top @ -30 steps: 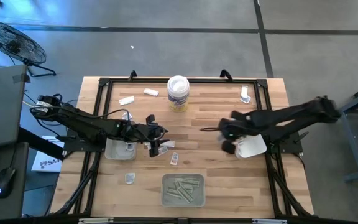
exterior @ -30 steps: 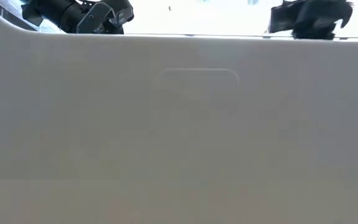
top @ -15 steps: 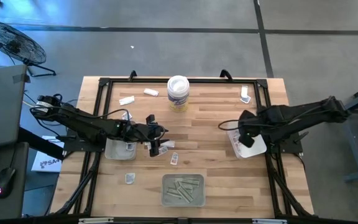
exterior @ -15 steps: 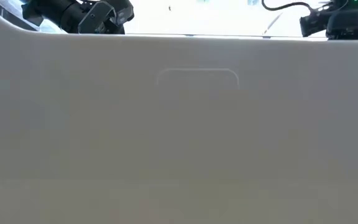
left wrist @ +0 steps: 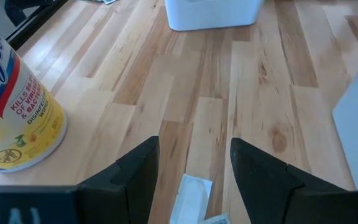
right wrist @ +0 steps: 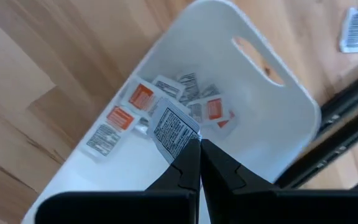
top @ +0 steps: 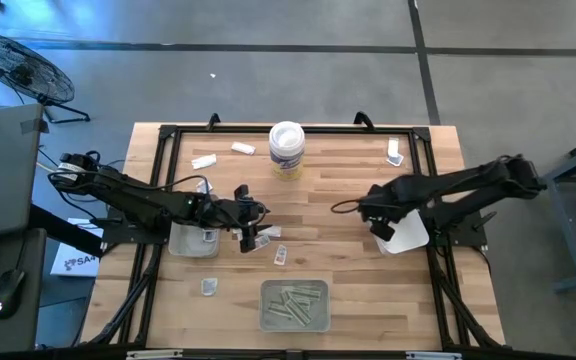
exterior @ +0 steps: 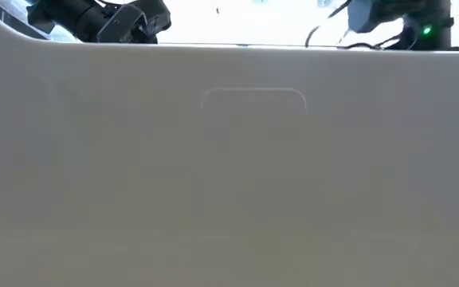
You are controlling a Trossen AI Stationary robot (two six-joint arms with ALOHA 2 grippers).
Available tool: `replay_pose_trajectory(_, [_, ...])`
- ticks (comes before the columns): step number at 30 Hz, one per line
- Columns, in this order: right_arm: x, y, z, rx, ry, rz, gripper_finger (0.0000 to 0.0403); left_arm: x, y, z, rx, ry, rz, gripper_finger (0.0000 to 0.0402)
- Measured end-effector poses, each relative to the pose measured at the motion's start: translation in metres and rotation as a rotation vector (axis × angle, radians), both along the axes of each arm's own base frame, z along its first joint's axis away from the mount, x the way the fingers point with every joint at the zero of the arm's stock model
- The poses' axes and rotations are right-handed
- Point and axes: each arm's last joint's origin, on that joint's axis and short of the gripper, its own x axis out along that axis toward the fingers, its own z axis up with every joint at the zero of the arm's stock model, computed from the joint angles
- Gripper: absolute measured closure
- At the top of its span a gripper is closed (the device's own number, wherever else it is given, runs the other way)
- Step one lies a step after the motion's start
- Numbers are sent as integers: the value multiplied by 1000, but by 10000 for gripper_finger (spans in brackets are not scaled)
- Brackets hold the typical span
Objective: Pick & Place First Aid Supplies
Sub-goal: Put the orange ointment pack into the white bin, then put the green bandage pack into the bottom gray bin
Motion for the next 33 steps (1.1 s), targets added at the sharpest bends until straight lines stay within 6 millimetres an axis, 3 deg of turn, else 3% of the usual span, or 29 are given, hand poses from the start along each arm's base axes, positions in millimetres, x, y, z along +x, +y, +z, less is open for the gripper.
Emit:
replay_pose_trajectory(6, [12, -11, -18, 77, 14, 16, 402, -2, 0, -3, -12, 35, 11, 206])
replay_pose_trajectory(10, [3, -20, -43, 120, 51, -10, 402, -2, 0, -4, -13, 44, 13, 206])
replay_pose_trajectory(15, [-7, -27, -49, 72, 109, -70, 385, -3, 0, -4, -13, 45, 12, 206])
replay_pose_trajectory(21, [-2, -29, -31, 84, 121, -58, 329, -2, 0, -3, -9, 34, 13, 206])
replay_pose_trajectory(27, [4, -36, 14, -103, 150, -37, 274, -2, 0, -3, 9, 32, 4, 206])
replay_pose_trajectory(33, [5, -75, 44, -224, 47, -281, 251, -1, 0, -2, 8, 23, 6, 206])
